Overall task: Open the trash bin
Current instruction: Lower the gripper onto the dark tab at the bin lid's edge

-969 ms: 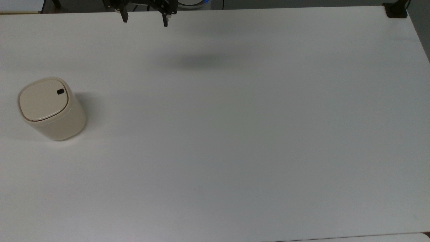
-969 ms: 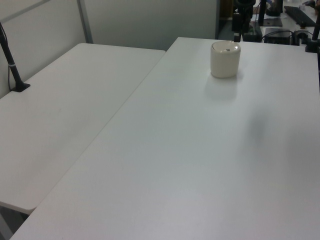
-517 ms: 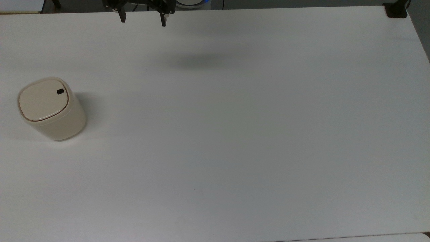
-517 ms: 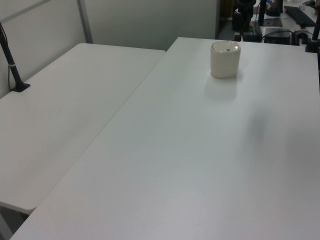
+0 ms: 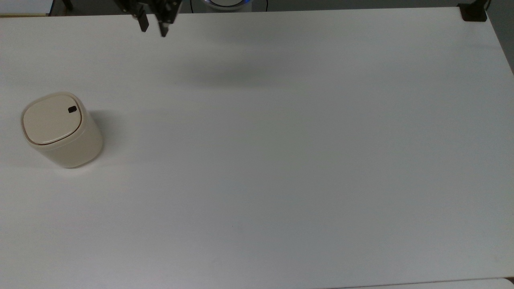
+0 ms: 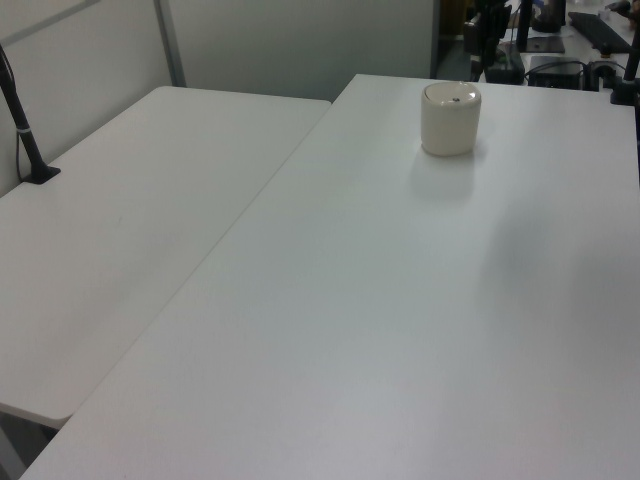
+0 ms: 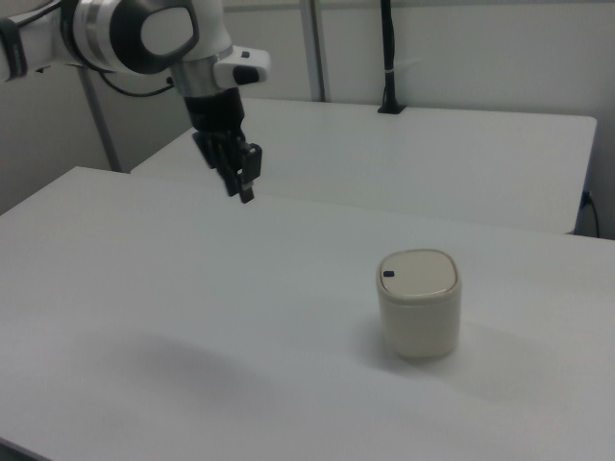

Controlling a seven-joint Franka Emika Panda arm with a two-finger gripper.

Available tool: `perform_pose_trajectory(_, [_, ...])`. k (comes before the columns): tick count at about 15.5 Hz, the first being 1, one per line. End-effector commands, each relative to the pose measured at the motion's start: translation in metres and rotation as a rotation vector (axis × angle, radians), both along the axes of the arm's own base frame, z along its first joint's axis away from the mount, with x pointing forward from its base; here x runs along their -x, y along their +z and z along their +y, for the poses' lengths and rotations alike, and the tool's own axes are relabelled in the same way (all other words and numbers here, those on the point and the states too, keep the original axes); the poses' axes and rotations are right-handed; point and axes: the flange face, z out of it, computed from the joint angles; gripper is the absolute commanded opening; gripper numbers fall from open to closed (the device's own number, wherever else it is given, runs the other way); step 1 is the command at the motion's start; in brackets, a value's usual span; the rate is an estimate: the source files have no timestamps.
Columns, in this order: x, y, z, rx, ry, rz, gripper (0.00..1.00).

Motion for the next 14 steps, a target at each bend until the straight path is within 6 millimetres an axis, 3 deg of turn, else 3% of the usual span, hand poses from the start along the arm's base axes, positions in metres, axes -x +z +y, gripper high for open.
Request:
perform_pose_trajectory(1, [-0.023, -0.008, -0.039, 0.020, -0.223, -0.112, 0.00])
perform_pose_trajectory(6, [-0.051, -0.052, -0.110, 0.118, -0.357, -0.220, 0.00])
perform_pose_trajectory(10, [-0.056, -0.081, -0.167, 0.181, -0.428, -0.274, 0.00])
perform_pose_trajectory(14, [-0.064, -0.115, -0.190, 0.246, -0.427, -0.275, 0.00])
